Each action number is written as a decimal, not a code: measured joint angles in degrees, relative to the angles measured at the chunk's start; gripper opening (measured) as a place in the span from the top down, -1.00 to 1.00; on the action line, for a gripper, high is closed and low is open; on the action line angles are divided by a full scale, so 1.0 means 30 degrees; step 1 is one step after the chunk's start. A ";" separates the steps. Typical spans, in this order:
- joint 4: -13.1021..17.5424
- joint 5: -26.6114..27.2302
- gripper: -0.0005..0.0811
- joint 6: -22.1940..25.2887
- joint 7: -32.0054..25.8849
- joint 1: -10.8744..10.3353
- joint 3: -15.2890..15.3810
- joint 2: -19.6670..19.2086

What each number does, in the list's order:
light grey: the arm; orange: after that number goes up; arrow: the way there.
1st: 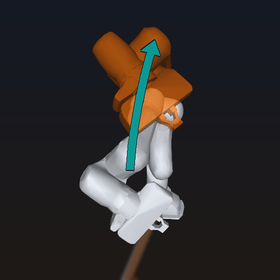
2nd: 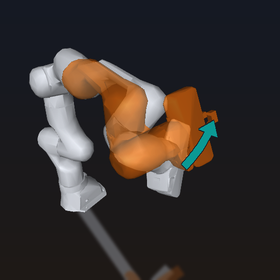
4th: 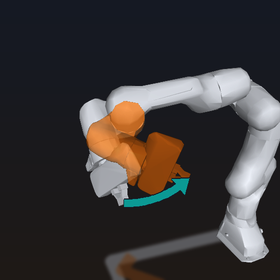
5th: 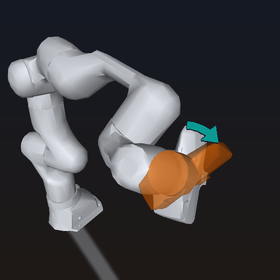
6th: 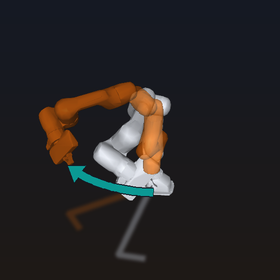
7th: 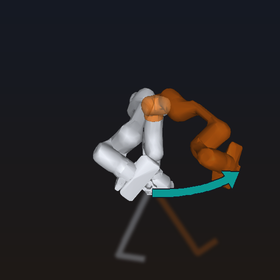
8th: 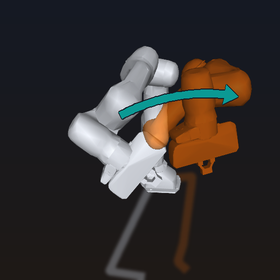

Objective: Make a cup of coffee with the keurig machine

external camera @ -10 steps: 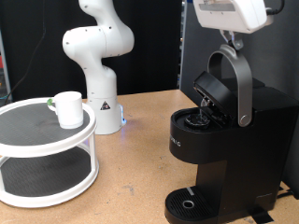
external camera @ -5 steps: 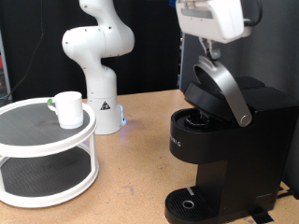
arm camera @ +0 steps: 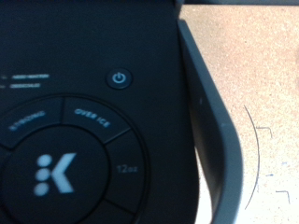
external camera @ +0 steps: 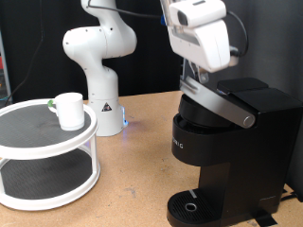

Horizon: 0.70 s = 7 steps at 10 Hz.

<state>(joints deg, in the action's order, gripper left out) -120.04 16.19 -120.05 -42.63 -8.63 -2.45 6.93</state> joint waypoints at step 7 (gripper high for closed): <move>-0.0505 0.0204 0.98 -0.1226 -0.1295 0.0031 -0.0079 -0.0981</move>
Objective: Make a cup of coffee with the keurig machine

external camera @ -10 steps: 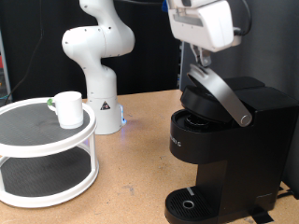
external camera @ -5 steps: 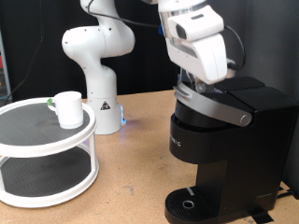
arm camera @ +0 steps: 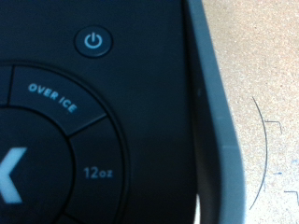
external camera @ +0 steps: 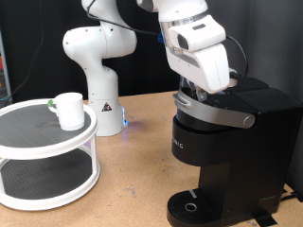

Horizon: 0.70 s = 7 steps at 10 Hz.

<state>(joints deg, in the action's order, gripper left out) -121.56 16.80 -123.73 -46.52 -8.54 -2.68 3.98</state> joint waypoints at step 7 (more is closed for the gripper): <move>-0.1097 -0.0656 0.98 -0.1115 -0.0927 0.0047 -0.0099 0.0259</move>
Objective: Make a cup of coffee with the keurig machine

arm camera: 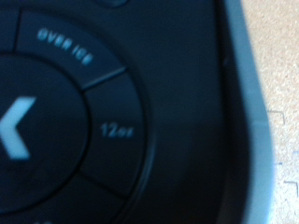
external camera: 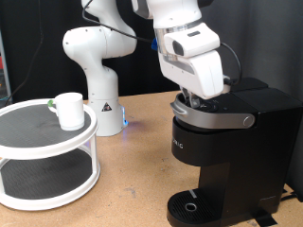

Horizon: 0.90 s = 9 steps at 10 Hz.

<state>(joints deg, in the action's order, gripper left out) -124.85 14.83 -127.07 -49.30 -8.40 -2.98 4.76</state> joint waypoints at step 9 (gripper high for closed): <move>-0.1586 -0.0300 0.98 -0.1609 -0.0271 0.0232 -0.0056 0.0679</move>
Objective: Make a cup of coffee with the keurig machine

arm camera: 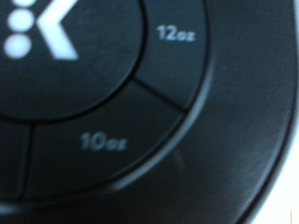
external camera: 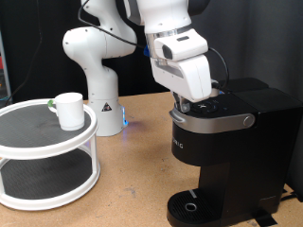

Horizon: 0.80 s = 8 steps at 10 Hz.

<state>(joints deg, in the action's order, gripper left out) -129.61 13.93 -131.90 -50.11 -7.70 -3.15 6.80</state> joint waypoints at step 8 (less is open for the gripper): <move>0.1086 0.5215 0.98 0.0571 -0.0354 -0.0170 0.0018 0.1045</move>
<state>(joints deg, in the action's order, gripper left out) -126.35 29.58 -130.18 -51.18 -8.21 -3.09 9.93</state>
